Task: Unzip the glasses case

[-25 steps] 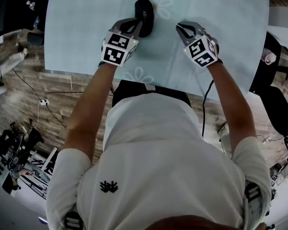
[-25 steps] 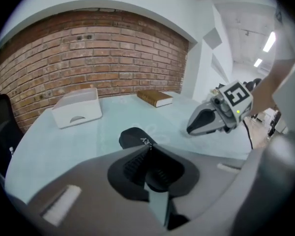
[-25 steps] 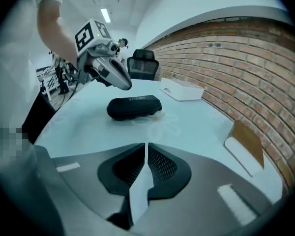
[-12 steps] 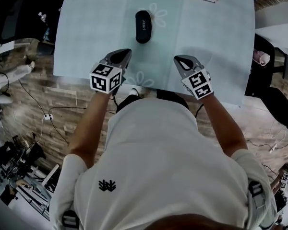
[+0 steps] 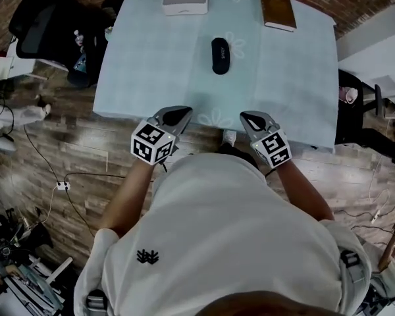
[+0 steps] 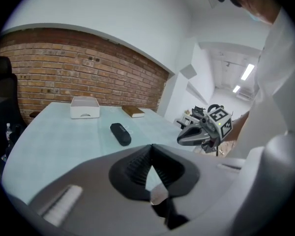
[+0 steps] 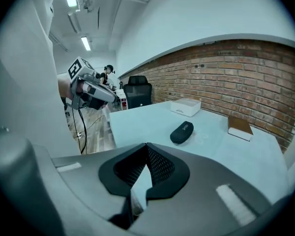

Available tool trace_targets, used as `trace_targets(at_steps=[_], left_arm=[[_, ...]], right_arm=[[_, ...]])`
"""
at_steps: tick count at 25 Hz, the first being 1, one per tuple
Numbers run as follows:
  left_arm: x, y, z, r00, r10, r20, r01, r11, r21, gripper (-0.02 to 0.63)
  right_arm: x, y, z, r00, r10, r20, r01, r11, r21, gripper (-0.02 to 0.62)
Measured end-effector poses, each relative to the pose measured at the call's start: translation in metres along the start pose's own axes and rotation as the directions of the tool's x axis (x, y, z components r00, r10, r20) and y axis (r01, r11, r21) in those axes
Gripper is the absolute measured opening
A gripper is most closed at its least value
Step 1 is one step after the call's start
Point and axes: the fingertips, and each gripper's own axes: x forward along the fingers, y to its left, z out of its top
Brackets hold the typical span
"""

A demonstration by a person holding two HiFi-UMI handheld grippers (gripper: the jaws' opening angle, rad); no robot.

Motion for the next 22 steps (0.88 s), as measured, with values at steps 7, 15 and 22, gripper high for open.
trace_targets(at_steps=[7,15,22], left_arm=[[-0.09,-0.014,-0.041,0.999,-0.022,0.03,0.022,1.0,-0.009,0.057],[-0.126,-0.021,-0.064,0.998,-0.038,0.05,0.039,0.999,-0.026,0.057],[-0.132,-0.036,-0.059,0.995,-0.075,0.061,0.073,0.997,0.035,0.057]], right_arm=[[-0.019,0.078,0.011,0.997,-0.07,0.021,0.07,0.997,0.012,0.002],[-0.04,0.136,0.012,0.994,-0.108,0.02,0.107,0.994,0.03,0.002],[-0.051,0.151,0.022,0.991,-0.128,0.039,0.127,0.992,0.017,0.002]])
